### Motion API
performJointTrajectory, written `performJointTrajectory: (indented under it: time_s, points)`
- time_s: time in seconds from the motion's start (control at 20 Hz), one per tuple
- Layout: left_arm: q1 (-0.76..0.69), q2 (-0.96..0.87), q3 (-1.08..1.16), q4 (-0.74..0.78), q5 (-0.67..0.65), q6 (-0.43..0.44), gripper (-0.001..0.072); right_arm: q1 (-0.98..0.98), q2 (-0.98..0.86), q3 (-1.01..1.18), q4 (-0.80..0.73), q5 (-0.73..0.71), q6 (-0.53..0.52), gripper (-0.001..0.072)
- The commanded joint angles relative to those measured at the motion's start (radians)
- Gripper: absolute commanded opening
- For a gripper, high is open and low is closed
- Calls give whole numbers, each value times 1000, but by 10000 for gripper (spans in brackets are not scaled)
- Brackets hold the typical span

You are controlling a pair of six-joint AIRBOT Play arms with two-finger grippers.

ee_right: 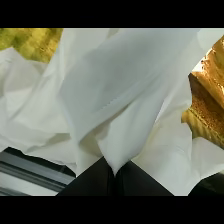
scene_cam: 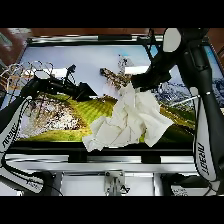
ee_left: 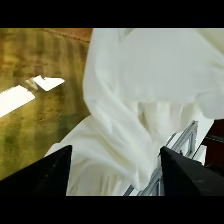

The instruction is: Fold the shirts.

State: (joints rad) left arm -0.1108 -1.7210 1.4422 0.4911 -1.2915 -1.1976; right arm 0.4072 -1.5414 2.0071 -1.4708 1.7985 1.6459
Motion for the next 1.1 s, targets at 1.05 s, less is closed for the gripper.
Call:
performJointTrajectory:
  time_s: [1.05]
  points:
    - [-247,-181,153,-124,171,-18,544,80,228,0,348,-115,-79,75]
